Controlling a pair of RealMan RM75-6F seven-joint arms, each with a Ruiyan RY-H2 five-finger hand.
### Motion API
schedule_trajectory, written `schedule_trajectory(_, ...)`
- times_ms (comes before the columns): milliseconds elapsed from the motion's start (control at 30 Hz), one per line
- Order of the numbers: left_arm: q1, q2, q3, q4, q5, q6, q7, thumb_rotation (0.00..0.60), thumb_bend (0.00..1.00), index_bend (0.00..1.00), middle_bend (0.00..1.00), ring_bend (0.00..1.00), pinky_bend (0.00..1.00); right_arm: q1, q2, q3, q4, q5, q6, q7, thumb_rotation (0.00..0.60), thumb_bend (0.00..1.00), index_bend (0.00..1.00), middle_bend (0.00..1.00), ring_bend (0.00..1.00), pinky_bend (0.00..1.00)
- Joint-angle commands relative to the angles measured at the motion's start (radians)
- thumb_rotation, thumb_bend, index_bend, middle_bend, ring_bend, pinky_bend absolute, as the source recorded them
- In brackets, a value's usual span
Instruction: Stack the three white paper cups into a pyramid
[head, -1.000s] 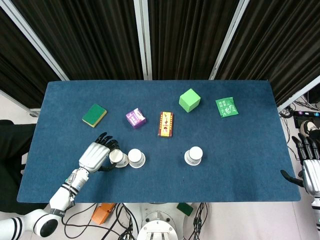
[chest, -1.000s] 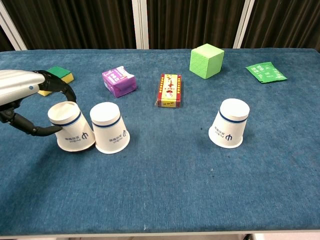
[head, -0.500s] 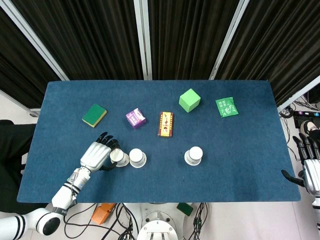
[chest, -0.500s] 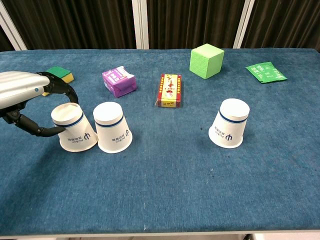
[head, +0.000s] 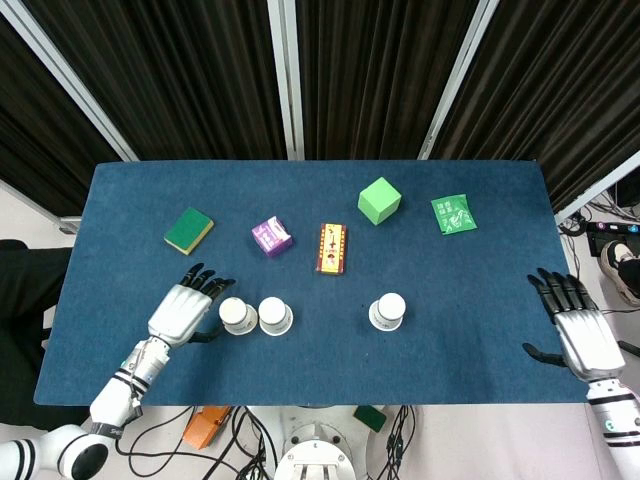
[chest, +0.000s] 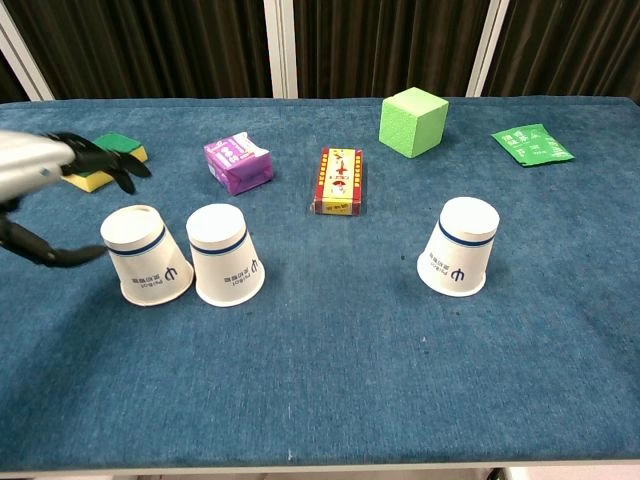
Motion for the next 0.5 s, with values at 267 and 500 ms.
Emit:
schedule_trajectory(267,0.109,0.119,-0.001,-0.035,0.024,0.173,-0.11,0.498,0.3,0.14,0.22,0.13,0.0,0.241,-0.063,0.042,-0.12,0.025,-0.319,-0.146,0.6,0.25,0.02,0.06,0.0,0.04)
schedule_trajectory(500,0.155,0.142,0.0,0.004,0.028,0.223,-0.186,0.498,0.3,0.14,0.22,0.13,0.0,0.335,-0.153,0.071,-0.107,0.133,-0.437,-0.257,0.6,0.29,0.09,0.06,0.0,0.06)
